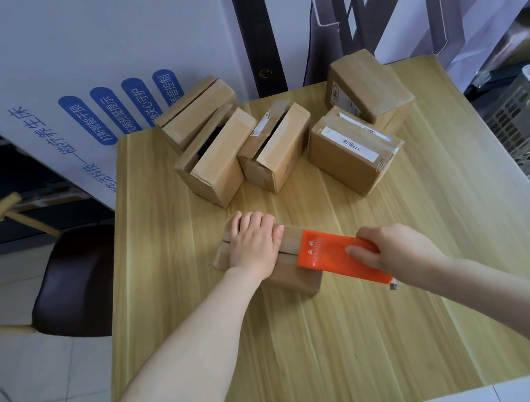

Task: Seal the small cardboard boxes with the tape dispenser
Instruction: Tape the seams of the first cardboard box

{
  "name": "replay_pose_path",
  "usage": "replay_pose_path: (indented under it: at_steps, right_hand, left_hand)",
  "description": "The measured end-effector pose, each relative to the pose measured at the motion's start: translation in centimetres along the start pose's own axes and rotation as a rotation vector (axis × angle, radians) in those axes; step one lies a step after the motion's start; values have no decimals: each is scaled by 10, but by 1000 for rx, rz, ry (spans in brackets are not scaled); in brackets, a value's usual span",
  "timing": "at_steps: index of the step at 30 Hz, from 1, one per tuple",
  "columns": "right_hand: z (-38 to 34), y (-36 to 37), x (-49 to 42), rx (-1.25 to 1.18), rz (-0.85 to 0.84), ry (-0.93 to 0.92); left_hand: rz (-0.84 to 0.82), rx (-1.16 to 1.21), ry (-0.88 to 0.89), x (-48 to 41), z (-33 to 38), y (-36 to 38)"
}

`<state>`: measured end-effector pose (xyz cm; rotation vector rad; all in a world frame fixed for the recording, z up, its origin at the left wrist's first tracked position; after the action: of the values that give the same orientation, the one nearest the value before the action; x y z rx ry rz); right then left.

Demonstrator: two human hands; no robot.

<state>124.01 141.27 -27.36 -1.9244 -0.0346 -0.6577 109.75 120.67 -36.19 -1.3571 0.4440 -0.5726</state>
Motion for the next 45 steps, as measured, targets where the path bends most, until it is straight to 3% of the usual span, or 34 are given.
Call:
replay_pose_path:
  at_steps: [11, 16, 45]
  right_hand:
    - [14, 1, 0, 70, 21, 20]
    - [5, 0, -5, 26, -2, -9]
    - [66, -7, 36, 7, -31, 16]
  left_hand:
    - [-1, -80, -1, 2, 5, -4]
    - [-71, 41, 159, -6, 30, 1]
    - [-17, 31, 173, -5, 25, 10]
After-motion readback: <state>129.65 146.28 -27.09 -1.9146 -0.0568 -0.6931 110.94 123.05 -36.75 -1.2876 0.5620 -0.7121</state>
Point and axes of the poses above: each hand's wrist, its own x-axis away from the middle knuckle, its own y-axis out of the palm, z = x × y, the point moved 1 cm from there along -x, towards the middle knuckle, and after that the axes turned 3 degrees about y, right-handed, at the moved point
